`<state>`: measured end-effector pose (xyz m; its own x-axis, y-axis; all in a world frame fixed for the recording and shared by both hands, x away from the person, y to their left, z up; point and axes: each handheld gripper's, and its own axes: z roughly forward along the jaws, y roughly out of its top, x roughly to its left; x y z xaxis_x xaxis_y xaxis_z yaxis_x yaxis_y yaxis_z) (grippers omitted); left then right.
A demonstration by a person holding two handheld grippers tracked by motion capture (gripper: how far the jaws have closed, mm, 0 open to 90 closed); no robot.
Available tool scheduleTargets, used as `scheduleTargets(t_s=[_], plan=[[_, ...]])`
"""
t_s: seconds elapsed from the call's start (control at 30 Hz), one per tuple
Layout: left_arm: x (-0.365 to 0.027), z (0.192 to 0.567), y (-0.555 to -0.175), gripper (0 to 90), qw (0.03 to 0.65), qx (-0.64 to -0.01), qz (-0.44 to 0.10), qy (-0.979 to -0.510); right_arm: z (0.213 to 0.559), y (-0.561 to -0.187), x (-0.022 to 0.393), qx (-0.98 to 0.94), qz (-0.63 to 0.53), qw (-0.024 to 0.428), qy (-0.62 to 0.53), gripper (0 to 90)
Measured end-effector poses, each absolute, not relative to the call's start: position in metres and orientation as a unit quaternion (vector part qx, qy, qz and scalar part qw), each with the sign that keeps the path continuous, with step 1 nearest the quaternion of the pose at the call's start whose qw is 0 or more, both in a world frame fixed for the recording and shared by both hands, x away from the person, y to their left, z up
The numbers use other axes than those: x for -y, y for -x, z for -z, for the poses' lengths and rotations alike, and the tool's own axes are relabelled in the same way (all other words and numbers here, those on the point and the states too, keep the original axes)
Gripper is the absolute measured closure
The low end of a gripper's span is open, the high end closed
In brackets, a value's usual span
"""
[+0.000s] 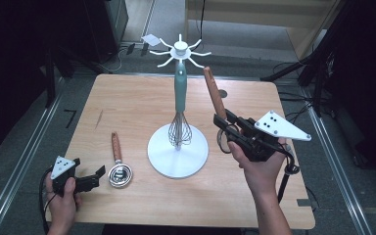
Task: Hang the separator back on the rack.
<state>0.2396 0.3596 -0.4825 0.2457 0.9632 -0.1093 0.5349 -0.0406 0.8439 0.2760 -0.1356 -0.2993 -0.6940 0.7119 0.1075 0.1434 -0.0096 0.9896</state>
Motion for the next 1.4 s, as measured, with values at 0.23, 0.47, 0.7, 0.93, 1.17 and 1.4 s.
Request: scheduleTargets(t_s=[0.23, 0.47, 0.7, 0.93, 1.17, 1.4], plan=[[-0.36, 0.482, -0.24, 0.0, 0.411, -0.555, -0.261, -0.674, 0.292, -0.275, 0.135, -0.659, -0.643, 0.228, -0.315, 71.0], [-0.359, 0.482, -0.24, 0.0, 0.41, -0.554, -0.261, -0.676, 0.287, -0.271, 0.137, -0.654, -0.648, 0.236, -0.311, 71.0], [-0.359, 0.482, -0.24, 0.0, 0.41, -0.554, -0.26, -0.676, 0.285, -0.268, 0.138, -0.651, -0.652, 0.236, -0.308, 71.0], [-0.359, 0.483, -0.24, 0.0, 0.409, -0.554, -0.26, -0.677, 0.279, -0.264, 0.136, -0.647, -0.66, 0.242, -0.296, 71.0], [-0.359, 0.483, -0.24, 0.0, 0.41, -0.554, -0.259, -0.677, 0.278, -0.26, 0.131, -0.648, -0.663, 0.239, -0.287, 71.0], [-0.359, 0.482, -0.239, 0.0, 0.41, -0.554, -0.26, -0.677, 0.278, -0.263, 0.125, -0.653, -0.659, 0.238, -0.286, 71.0]])
